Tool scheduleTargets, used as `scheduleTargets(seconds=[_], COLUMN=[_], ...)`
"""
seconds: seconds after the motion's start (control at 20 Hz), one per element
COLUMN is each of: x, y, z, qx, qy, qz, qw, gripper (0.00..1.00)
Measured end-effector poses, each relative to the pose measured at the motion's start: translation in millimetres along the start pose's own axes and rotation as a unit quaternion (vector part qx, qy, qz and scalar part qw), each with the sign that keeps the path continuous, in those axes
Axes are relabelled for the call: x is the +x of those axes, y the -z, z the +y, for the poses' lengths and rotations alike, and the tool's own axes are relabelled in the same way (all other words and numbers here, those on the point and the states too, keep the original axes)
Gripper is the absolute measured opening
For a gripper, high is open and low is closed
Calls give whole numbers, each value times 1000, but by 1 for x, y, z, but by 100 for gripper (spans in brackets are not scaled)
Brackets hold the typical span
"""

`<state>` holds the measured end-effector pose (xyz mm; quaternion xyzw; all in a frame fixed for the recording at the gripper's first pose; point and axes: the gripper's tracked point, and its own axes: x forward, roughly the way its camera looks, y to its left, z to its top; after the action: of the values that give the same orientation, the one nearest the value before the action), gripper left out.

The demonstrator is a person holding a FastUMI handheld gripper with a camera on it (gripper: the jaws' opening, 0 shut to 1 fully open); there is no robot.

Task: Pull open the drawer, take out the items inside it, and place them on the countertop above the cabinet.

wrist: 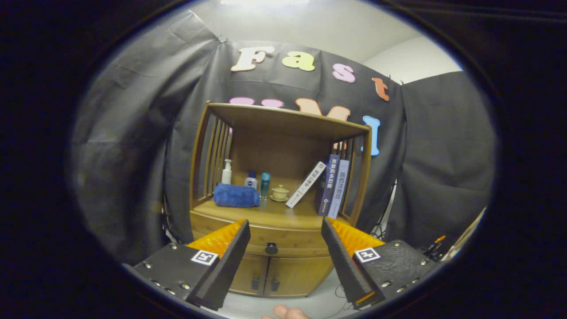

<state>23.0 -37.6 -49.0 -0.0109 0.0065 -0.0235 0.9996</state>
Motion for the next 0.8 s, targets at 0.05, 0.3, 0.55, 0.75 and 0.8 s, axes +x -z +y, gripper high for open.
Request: scheduleTargets(seconds=[0.05,0.3,0.55,0.75,0.8], x=[2,24,81,139,155], y=[4,46,121,171,183], z=[-5,-13,-1,25,34], qx=[6,56,62,67,69], qy=[5,5,7,-7,-14], qz=[3,36,88,113,119], qw=[1000,998,994,991,990], gripper=[97,97,97,97,97])
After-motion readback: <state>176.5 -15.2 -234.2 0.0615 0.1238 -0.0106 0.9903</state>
